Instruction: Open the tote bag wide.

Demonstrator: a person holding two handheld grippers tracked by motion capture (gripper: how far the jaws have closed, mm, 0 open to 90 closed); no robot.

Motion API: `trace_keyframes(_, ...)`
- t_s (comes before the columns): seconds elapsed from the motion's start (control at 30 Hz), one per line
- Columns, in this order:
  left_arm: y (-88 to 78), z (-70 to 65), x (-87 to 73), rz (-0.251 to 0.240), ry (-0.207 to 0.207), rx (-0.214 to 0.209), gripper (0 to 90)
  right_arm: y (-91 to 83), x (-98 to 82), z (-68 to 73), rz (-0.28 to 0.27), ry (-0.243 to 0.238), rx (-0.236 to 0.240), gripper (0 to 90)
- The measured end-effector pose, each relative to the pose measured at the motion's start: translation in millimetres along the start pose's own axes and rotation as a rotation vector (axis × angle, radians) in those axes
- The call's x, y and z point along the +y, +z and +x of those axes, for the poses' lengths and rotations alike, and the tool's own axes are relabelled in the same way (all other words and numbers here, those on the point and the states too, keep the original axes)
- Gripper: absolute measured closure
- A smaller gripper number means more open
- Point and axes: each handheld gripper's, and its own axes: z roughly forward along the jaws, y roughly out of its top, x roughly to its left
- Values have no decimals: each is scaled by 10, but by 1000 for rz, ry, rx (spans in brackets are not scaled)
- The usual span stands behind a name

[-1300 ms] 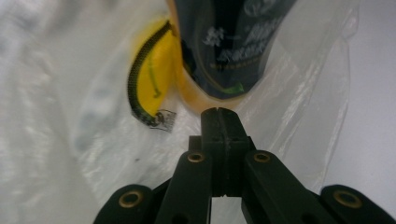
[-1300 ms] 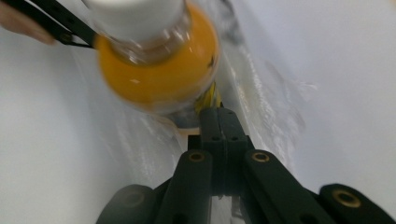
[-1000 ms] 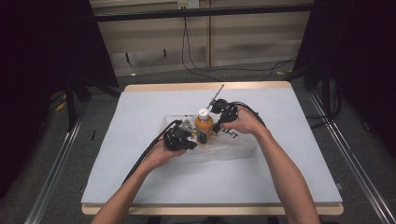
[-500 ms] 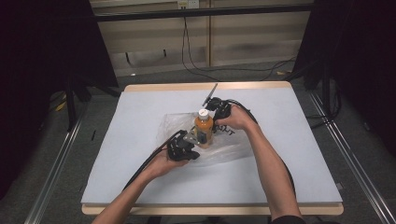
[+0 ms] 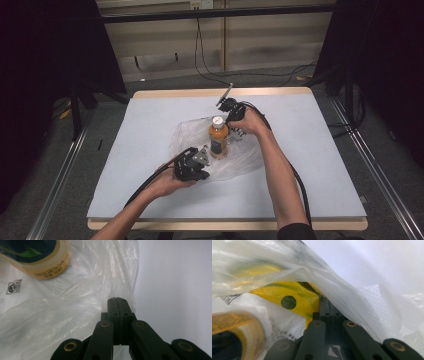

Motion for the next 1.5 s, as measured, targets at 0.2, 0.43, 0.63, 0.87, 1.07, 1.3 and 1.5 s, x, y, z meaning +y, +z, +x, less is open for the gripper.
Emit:
trace_keyframes(0.2, -30, 69, -63, -7, -20, -26, 900, 16, 28, -81, -36, 25, -53, 900)
trace_keyframes(0.43, -48, 126, -107, -20, -44, -30, 900, 20, 40, -98, -41, 31, -78, 900)
trace_keyframes(0.63, -13, 235, -130, -78, -115, -26, 900, 3, 23, 0, -47, -1, -52, 900)
trace_keyframes(0.87, -68, 242, -160, -128, -124, -9, 900, -129, 10, 116, -113, -10, -30, 900)
trace_keyframes(1.07, -126, 310, -204, -215, -170, -18, 900, -434, -71, 174, -211, 40, -12, 900)
trace_keyframes(1.3, -254, 335, -220, -307, -214, 18, 900, -642, -154, 304, -262, 10, -13, 900)
trace_keyframes(1.5, -301, 343, -256, -392, -236, 30, 900, -844, -322, 324, -368, 0, 12, 900)
